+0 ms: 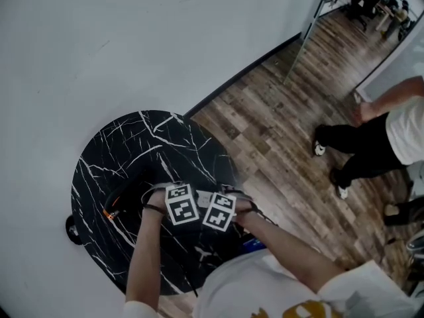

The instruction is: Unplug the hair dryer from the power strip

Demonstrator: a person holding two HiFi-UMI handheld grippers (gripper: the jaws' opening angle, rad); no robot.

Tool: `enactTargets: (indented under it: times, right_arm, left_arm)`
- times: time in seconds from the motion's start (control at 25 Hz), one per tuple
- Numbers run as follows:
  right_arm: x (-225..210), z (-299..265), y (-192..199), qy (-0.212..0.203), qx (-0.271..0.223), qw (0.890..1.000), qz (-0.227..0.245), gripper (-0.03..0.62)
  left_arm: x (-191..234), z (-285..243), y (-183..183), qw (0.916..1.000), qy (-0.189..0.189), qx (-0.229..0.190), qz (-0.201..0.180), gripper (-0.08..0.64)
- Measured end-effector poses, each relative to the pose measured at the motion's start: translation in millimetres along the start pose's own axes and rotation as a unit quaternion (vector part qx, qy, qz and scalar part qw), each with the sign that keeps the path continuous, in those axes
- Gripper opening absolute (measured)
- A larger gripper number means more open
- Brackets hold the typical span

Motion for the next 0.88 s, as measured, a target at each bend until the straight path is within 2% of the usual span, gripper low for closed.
enactTargets:
  times: [0.08, 0.2, 0.36, 0.44, 0.56, 0.72, 0.8, 0.88]
  right_arm:
    - [0, 0, 0, 0.001, 0.002, 1.0, -0.001, 0.278]
    - [0, 0, 0, 0.001, -0.002, 1.0, 0.001, 0.278]
    - [2, 0, 1, 0.003, -0.004, 1.0, 0.001, 0.278]
    - [1, 1, 2, 0.003, -0.002, 1.0, -0.001, 0.278]
    - [-1, 1, 2, 0.003, 0.001, 1.0, 0.002, 0.278]
    - [3, 0, -3, 0.004, 0.0, 1.0, 0.008, 0.278]
    - [3, 0, -2, 0.005, 0.0, 1.0, 0.012, 0.278]
    - [3, 0, 1, 0.006, 0.0, 1.0, 0.01, 0.278]
  left_arm:
    - [-1, -2, 2, 1.0, -0.005, -0.004, 0.004, 0.051]
    - [8, -1, 4, 0.9987, 0.037, -0.011, 0.035, 0.052]
    - [25, 5, -6, 0.9962, 0.082, 0.001, 0.03, 0.057]
    - [25, 5, -9, 0.994, 0.104, -0.01, 0.034, 0.061]
    - [17, 6, -11, 0.9958, 0.076, -0.032, 0.04, 0.06]
    - [-5, 1, 7, 0.9979, -0.008, -0.025, 0.059, 0.055]
    - [-4, 0, 10, 0.9968, -0.005, -0.029, 0.074, 0.055]
    - [3, 0, 7, 0.9962, 0.024, -0.029, 0.078, 0.055]
Point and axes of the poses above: the fingertips, and each gripper's own axes: z backward along the fingers, x to its left, y out of its underside, the point moved 9 cm from there along z, backward along the fingers, and after that the axes turned 15 degrees about z, right-handed, at the moved point
